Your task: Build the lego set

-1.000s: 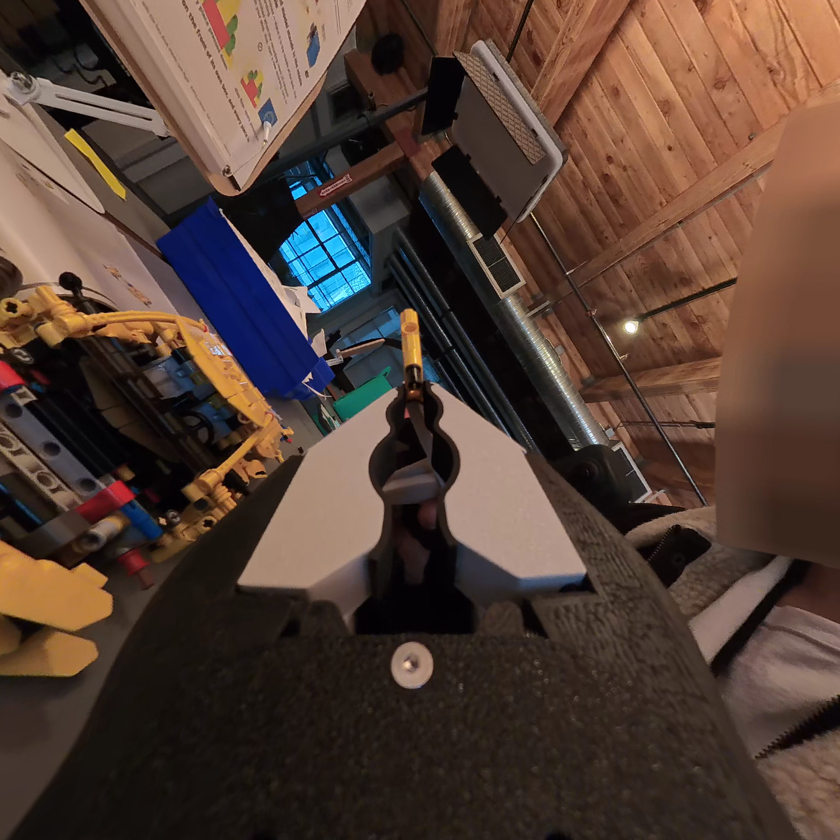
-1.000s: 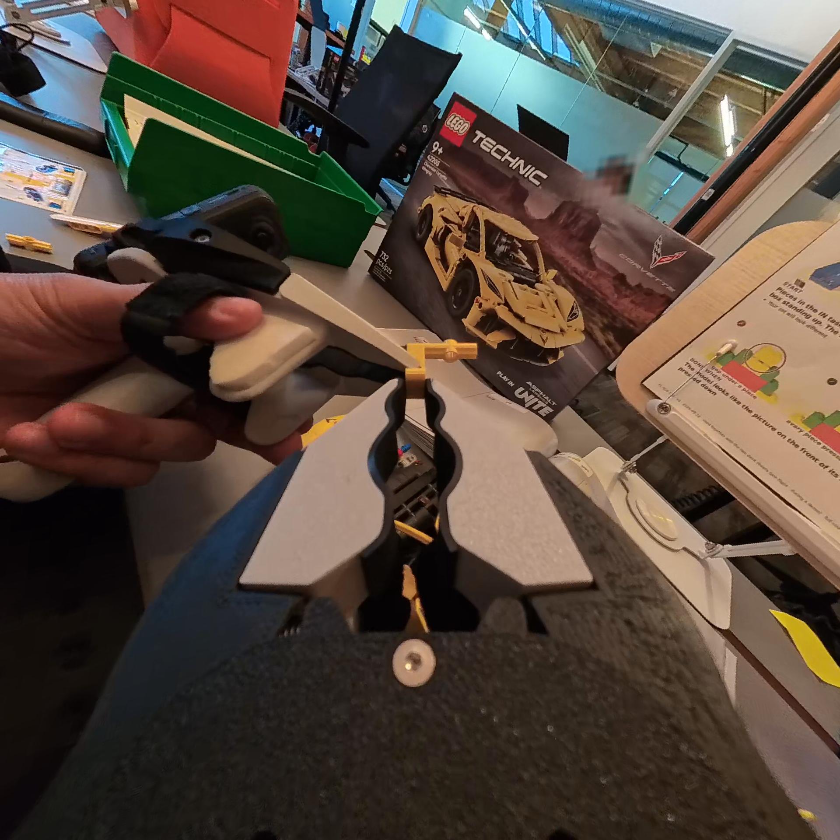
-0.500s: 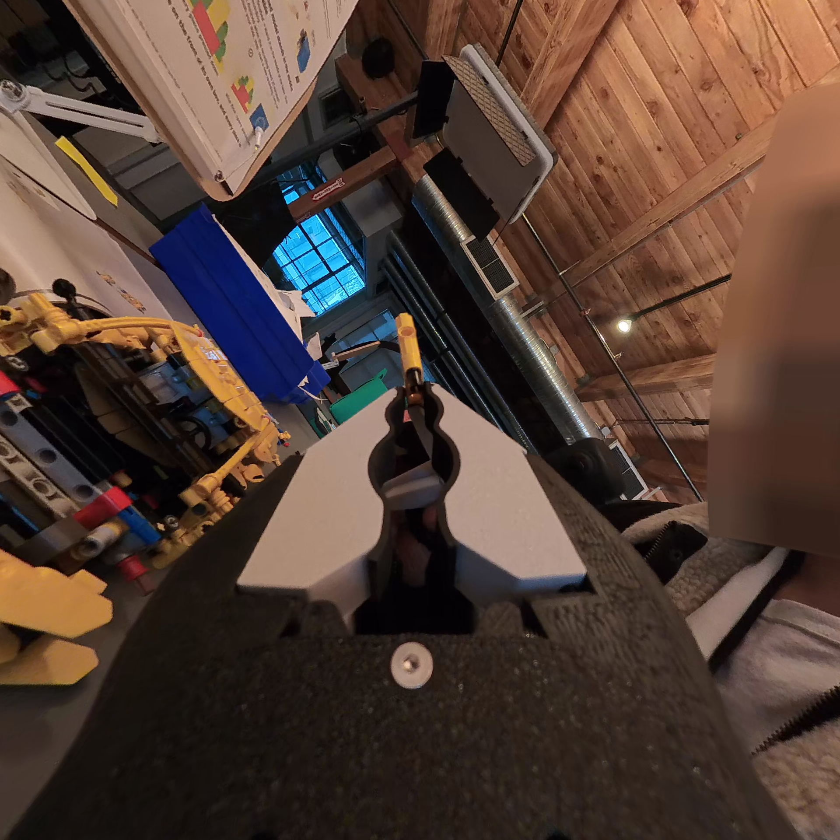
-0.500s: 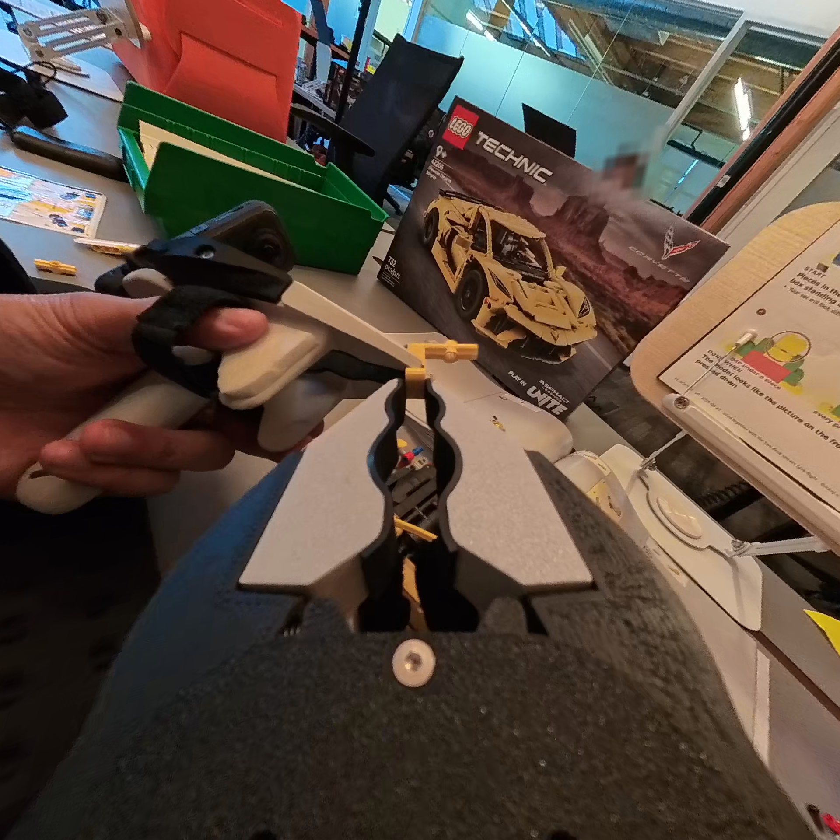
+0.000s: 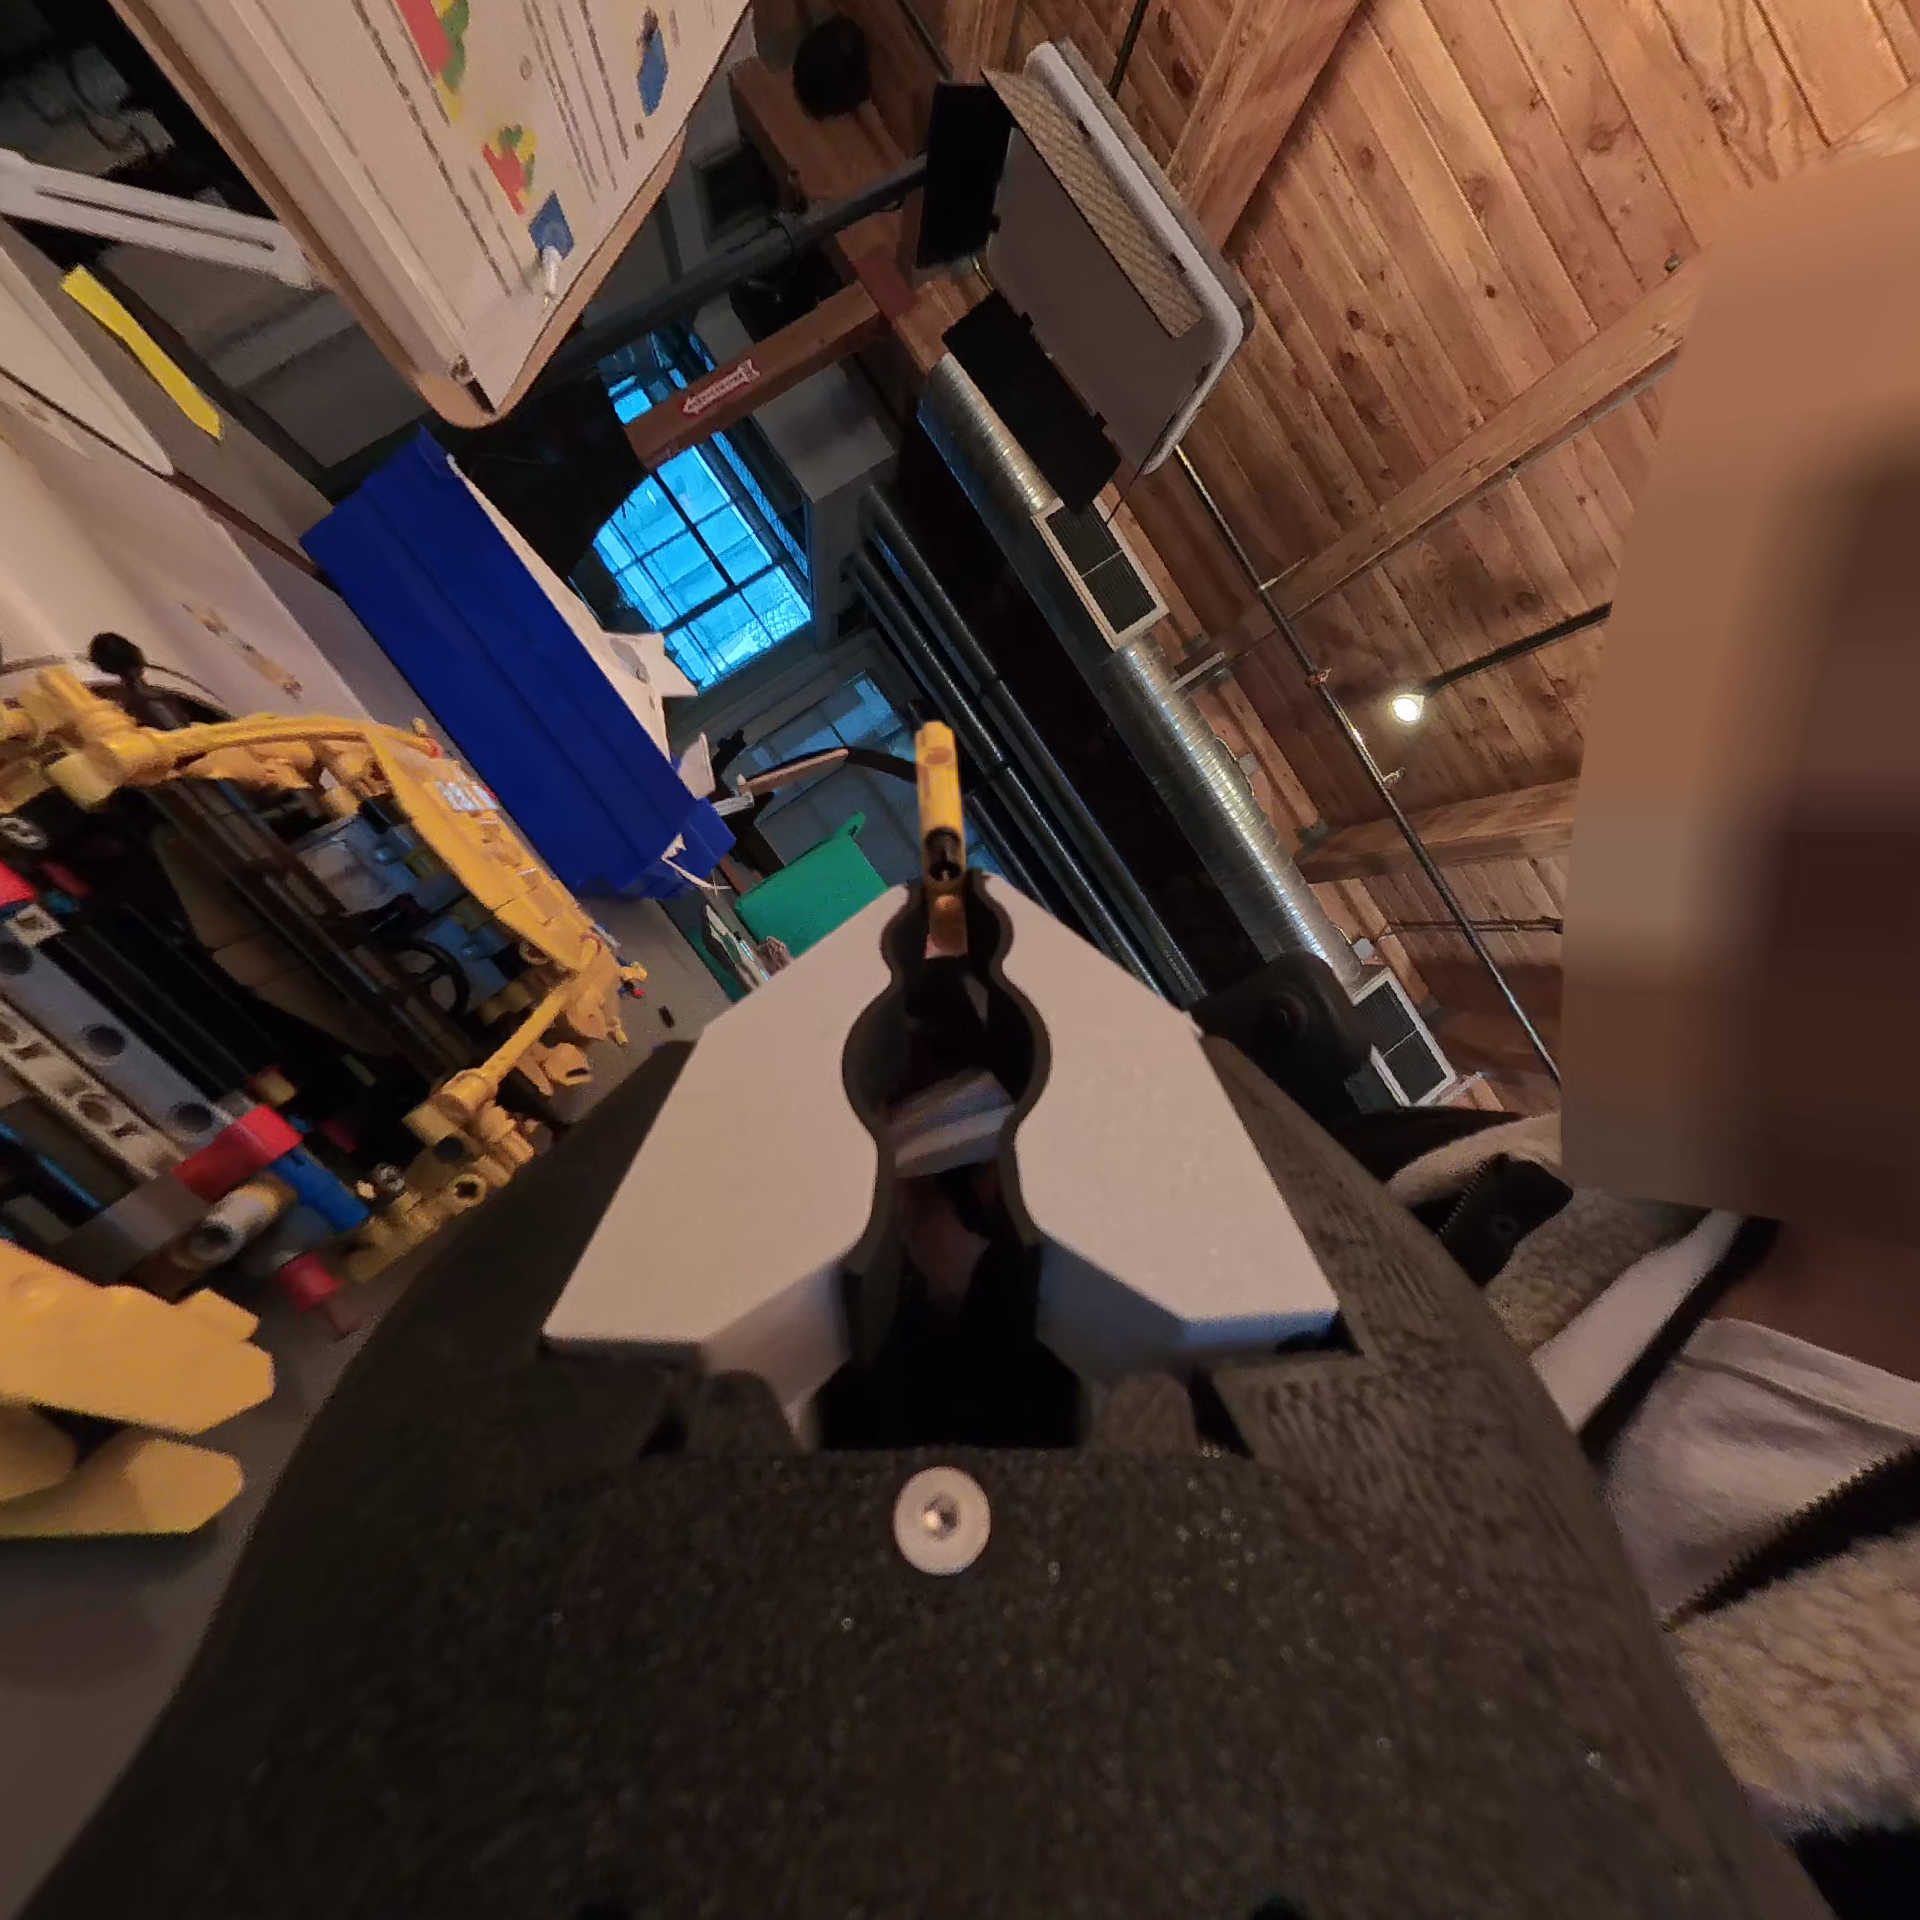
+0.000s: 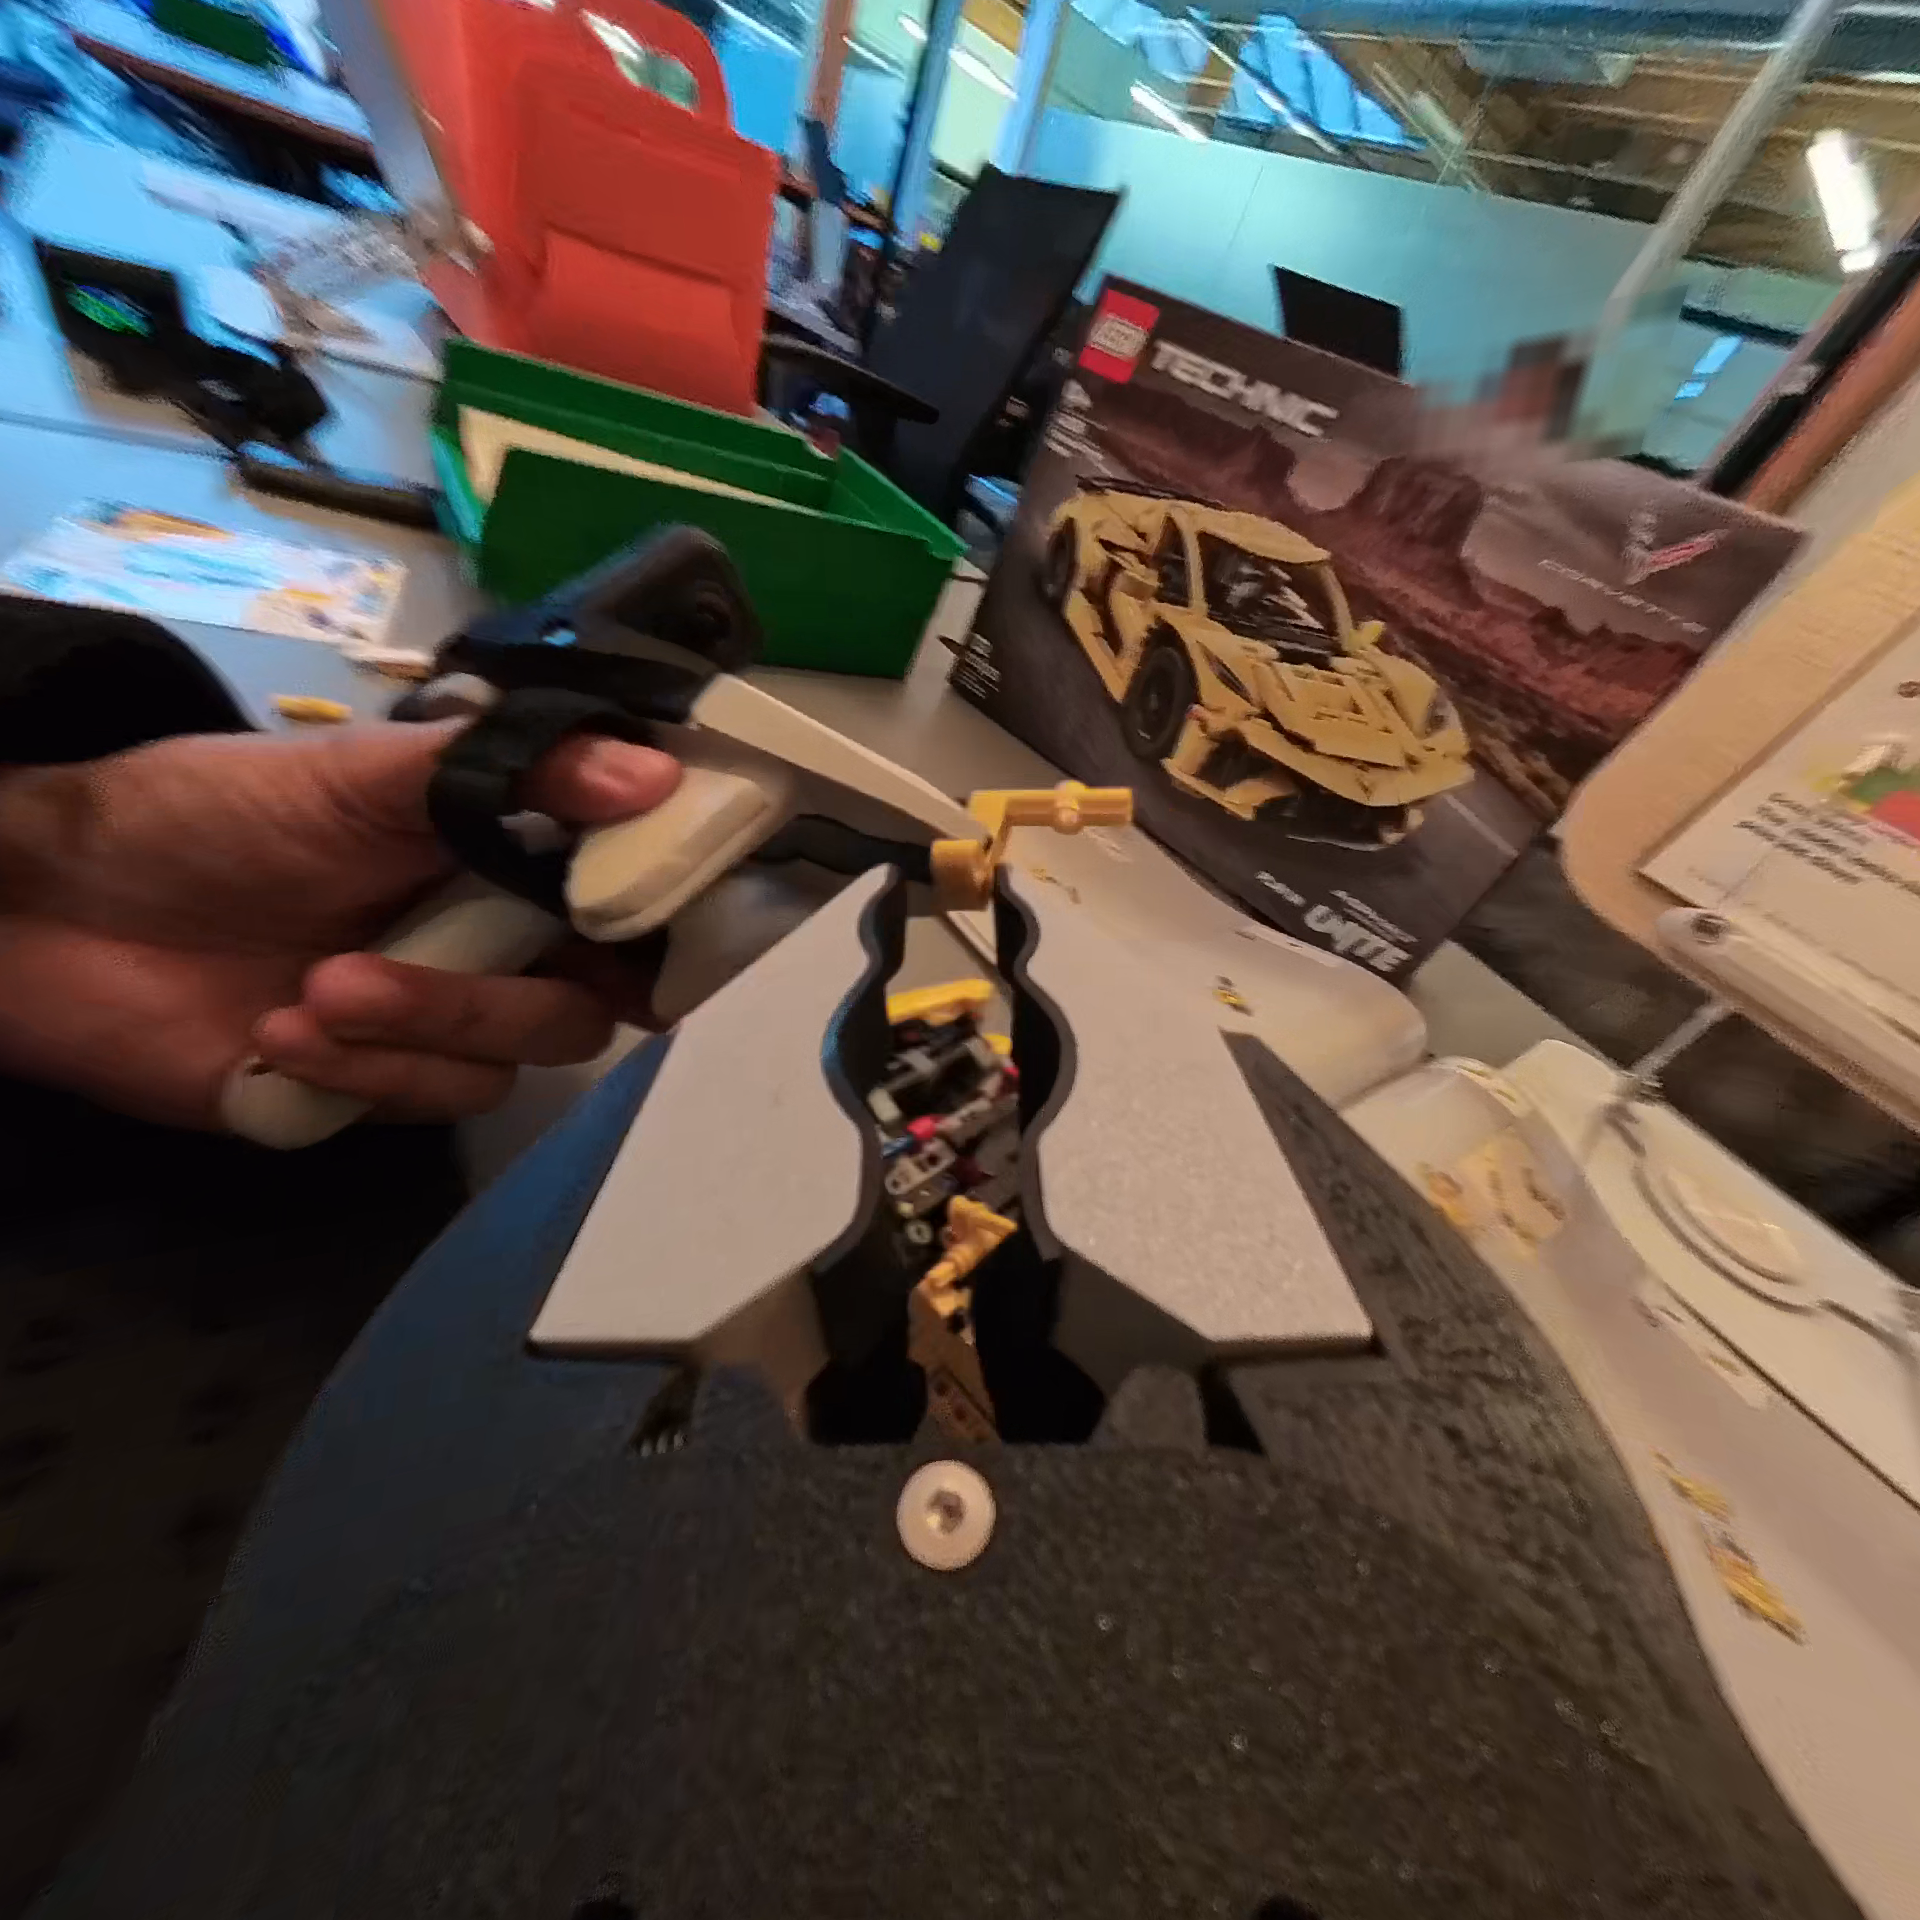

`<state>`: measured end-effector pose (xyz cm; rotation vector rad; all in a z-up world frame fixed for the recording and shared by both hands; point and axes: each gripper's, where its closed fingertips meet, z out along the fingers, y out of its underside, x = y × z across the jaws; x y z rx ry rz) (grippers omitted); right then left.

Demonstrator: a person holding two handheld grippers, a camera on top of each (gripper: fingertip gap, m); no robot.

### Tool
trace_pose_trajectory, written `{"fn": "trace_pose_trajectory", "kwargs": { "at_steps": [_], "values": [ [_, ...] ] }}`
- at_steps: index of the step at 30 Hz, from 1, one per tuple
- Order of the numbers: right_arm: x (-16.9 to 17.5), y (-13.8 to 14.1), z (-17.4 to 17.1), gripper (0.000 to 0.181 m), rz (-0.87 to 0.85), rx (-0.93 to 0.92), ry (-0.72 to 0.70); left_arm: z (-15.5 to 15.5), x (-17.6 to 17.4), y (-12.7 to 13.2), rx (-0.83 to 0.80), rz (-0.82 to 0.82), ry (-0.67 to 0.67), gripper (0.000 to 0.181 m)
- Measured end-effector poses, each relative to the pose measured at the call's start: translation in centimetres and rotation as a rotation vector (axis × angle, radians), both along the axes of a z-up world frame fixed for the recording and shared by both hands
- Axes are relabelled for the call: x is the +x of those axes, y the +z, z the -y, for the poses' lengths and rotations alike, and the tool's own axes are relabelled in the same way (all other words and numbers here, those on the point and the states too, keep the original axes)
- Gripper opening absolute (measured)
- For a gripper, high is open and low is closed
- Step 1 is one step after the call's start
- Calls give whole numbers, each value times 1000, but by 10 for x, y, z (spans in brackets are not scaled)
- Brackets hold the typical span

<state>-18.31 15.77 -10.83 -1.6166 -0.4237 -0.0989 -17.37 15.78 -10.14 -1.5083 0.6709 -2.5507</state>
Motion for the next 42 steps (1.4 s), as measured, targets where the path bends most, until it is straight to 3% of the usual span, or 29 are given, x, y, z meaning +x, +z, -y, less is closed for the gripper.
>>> {"fn": "trace_pose_trajectory", "kwargs": {
  "at_steps": [4,8,15,20,26,31,37,42],
  "values": [
    [22,11,24,20,-109,-62,112,-24,-11,-9,173,-105,57,7],
    [41,-51,73,31,-173,-506,315,-34,-31,-29,471,-237,98,7],
    [31,-117,88,29,7,-684,409,-18,-26,-40,460,-249,-2,7],
    [19,-142,95,28,-42,-876,481,-15,-27,-41,482,-255,-2,6],
    [4,-140,92,28,-87,-867,494,-15,-26,-41,469,-248,-3,6],
    [16,-123,80,19,-44,-755,442,-17,-27,-39,457,-242,5,7],
    [22,-118,66,0,217,-527,422,-17,-27,-39,452,-241,7,7],
    [11,-116,68,0,58,-606,463,-17,-27,-40,454,-244,5,7]
  ]
}}
